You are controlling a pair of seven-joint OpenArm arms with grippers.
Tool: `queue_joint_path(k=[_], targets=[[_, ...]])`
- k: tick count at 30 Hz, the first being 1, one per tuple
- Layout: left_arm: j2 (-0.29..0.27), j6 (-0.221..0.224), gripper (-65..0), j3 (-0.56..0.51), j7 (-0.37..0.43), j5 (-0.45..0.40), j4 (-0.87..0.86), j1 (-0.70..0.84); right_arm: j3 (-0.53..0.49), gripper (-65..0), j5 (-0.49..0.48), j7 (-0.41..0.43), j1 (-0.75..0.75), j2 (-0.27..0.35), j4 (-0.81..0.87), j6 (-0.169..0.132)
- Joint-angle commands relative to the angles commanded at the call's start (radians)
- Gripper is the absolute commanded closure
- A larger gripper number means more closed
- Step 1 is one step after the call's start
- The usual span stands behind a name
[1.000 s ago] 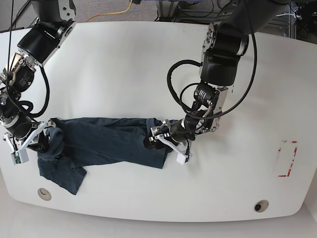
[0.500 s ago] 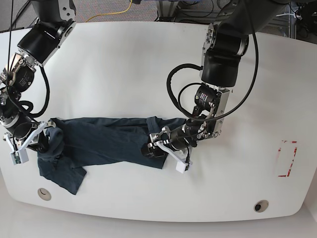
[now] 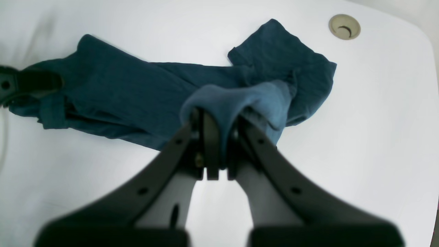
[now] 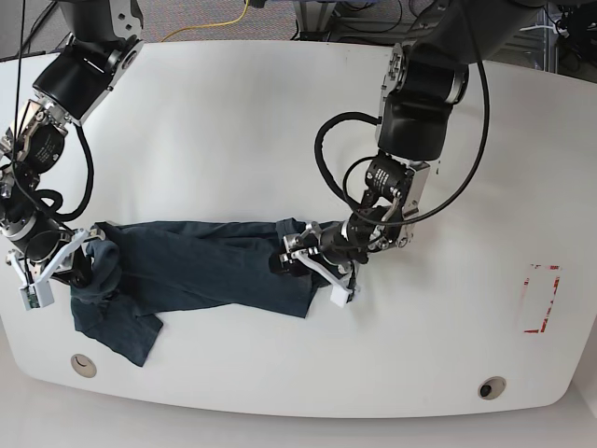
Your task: Layout the t-shirt on the table in an organized manner, then fold the t-shirt properly
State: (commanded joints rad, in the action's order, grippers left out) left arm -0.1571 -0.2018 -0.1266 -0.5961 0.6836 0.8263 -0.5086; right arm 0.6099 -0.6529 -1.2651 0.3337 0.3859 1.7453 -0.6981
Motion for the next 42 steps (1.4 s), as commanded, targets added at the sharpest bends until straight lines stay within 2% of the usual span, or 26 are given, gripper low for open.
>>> queue_joint_path(k=[5,12,20,42], targets=[[0.0,0.049,-42.6,0.0,0.002,0.0,-0.003,0.0,0.0,-0.2,0.0,0.0,0.0,0.0,0.0,0.0],[0.0,0.028,-42.6,0.0,0.003,0.0,-0.003,-0.003,0.0,-0.2,0.0,0.0,0.0,-0.017,0.0,0.0],[0.0,0.028,-42.8,0.0,0.046,0.0,-0.006,-0.006,0.0,-0.2,0.0,0.0,0.0,-0.02,0.002,0.0],[0.0,0.023,-42.6,-0.006,0.051,0.002,-0.008,-0.012,0.0,-0.2,0.0,0.0,0.0,-0.021,0.0,0.0]])
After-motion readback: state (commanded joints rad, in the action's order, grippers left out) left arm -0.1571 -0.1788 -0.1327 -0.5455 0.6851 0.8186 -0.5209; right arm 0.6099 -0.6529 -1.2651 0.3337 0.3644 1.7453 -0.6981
